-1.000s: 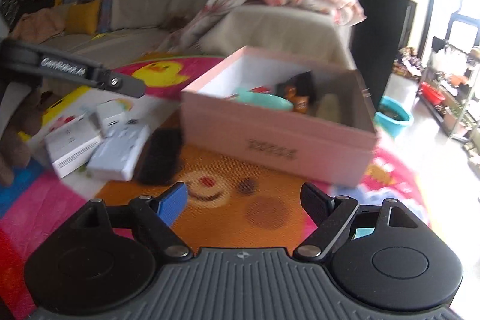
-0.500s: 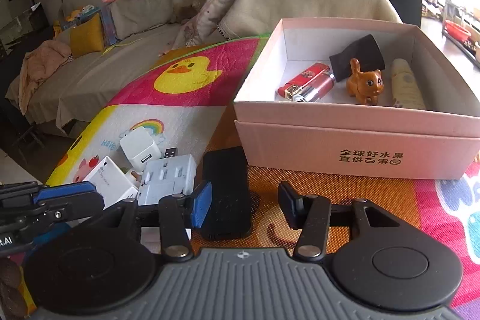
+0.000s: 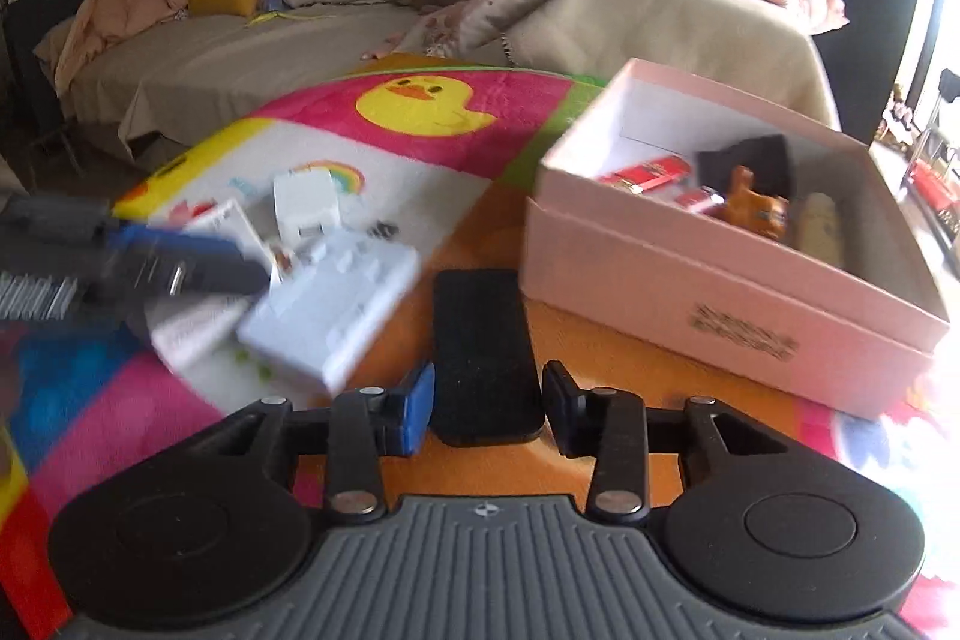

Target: Organize rigid objects

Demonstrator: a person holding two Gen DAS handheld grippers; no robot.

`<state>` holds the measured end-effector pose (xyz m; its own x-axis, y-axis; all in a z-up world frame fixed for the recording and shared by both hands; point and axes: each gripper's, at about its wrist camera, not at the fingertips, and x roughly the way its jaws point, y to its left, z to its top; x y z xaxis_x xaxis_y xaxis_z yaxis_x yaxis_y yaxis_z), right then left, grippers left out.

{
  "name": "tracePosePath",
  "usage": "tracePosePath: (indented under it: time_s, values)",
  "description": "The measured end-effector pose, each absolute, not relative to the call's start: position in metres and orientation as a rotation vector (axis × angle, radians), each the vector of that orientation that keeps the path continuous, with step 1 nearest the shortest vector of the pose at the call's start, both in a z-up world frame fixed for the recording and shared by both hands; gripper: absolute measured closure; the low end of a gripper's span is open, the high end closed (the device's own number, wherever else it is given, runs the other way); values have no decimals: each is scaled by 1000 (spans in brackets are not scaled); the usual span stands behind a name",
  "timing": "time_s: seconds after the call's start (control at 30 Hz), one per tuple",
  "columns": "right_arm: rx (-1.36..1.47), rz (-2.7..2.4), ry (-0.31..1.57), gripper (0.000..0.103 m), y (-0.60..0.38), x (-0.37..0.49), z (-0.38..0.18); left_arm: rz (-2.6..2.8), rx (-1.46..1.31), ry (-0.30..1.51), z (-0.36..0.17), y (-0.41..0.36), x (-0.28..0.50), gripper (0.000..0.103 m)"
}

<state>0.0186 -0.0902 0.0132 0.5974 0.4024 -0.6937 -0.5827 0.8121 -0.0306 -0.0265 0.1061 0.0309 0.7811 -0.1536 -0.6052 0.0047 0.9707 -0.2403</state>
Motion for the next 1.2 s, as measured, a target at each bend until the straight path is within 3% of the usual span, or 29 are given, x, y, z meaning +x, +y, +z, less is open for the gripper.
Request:
tracePosePath:
  time_s: [0.27, 0.37, 0.57, 0.67, 0.8, 0.97, 1.2]
  values:
    - [-177, 379, 725, 62, -178, 1, 9, -38, -216, 717, 20, 95, 7, 76]
    - [-93, 356, 723, 44, -197, 3, 4, -83, -268, 730, 17, 92, 12, 73]
    - [-123, 340, 719, 22, -190, 3, 1, -244, -195, 729, 14, 64, 8, 68]
    - [-88, 364, 736, 17, -192, 7, 0, -335, -126, 725, 14, 47, -2, 68]
    - [-111, 355, 733, 16, -188, 6, 0, -334, -38, 698, 20, 36, -22, 68]
    - [-106, 355, 734, 15, -189, 6, 0, -164, -85, 620, 41, 80, -39, 68]
    - [-104, 356, 735, 15, -190, 7, -1, 162, -444, 652, 24, 184, -41, 68]
